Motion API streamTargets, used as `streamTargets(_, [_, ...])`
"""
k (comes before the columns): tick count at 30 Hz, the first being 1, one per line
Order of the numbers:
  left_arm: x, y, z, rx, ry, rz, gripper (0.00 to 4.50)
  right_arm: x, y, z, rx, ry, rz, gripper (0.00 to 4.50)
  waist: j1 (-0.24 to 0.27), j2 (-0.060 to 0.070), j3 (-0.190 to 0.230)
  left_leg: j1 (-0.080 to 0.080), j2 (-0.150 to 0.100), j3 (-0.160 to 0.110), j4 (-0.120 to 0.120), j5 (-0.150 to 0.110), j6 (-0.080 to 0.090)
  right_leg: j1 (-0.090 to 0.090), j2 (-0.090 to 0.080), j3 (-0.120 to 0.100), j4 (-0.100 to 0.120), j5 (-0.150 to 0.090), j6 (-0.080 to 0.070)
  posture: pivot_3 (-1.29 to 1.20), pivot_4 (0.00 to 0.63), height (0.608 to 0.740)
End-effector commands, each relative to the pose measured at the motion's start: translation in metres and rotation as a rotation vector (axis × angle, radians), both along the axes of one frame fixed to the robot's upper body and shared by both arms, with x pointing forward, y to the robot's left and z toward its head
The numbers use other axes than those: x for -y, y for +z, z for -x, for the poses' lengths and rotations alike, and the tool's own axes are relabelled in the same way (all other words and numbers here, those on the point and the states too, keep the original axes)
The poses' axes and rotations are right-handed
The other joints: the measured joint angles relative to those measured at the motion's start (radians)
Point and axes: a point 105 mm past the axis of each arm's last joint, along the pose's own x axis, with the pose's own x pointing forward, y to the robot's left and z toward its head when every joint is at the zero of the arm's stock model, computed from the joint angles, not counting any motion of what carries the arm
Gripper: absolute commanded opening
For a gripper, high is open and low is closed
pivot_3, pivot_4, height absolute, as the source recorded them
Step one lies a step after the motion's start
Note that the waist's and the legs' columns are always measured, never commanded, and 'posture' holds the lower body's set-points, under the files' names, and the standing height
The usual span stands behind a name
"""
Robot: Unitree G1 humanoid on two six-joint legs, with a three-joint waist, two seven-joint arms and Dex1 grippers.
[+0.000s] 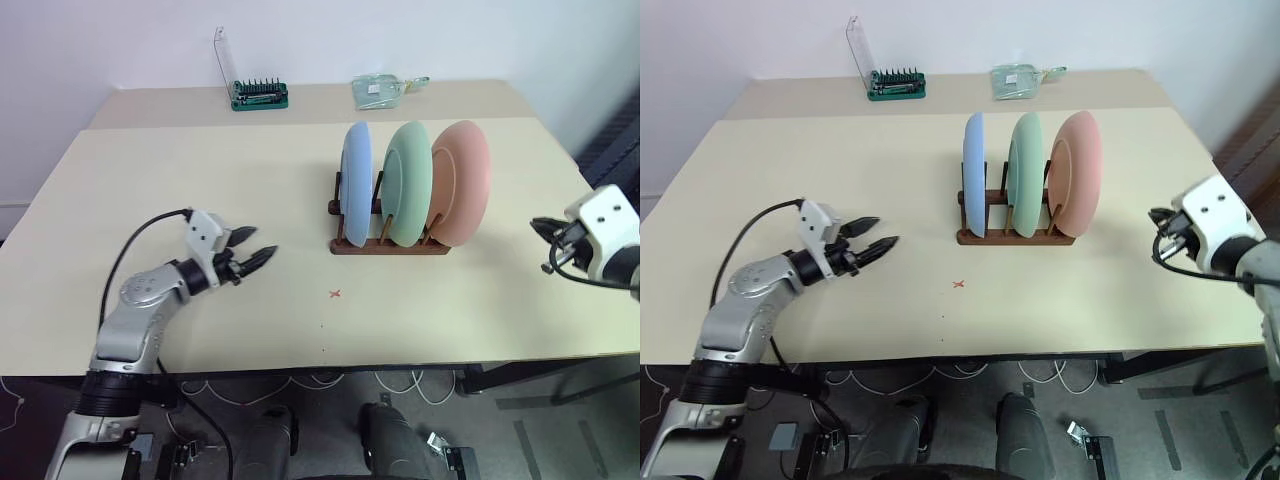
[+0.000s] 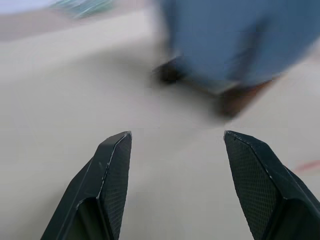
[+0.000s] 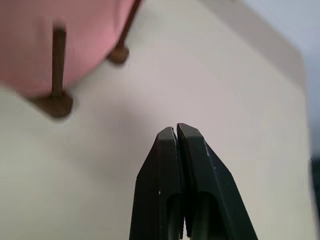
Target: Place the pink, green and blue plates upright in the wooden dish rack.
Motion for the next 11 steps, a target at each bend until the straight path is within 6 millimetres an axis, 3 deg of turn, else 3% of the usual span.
streamTargets(1, [-0.016, 0.013, -0.003, 0.072, 0.046, -0.030, 3.00, 0.007, 0.019, 0.002, 0.088, 0.013, 0.000, 0.03, 0.002, 0.001, 0.000, 0.000, 0.000, 0.000, 0.000, 0.000, 0.000, 0.000, 0.000, 0.000, 0.000, 0.000, 0.000, 0.00, 0.150, 0.740])
streamTargets(4, [-0.030, 0.010, 0.003, 0.062, 0.057, -0.049, 3.00, 0.005, 0.010, 0.004, 0.097, 0.021, -0.052, 0.03, 0.004, 0.000, 0.000, 0.000, 0.000, 0.000, 0.001, 0.000, 0.000, 0.000, 0.000, 0.000, 0.000, 0.000, 0.000, 0.00, 0.150, 0.740])
streamTargets(11, [-0.029, 0.005, 0.009, 0.050, 0.078, -0.031, 3.00, 0.001, -0.007, 0.001, 0.104, 0.042, -0.151, 0.03, 0.005, 0.000, 0.000, 0.000, 0.000, -0.001, 0.001, 0.000, 0.000, 0.001, 0.000, 0.000, 0.000, 0.000, 0.000, 0.00, 0.150, 0.740])
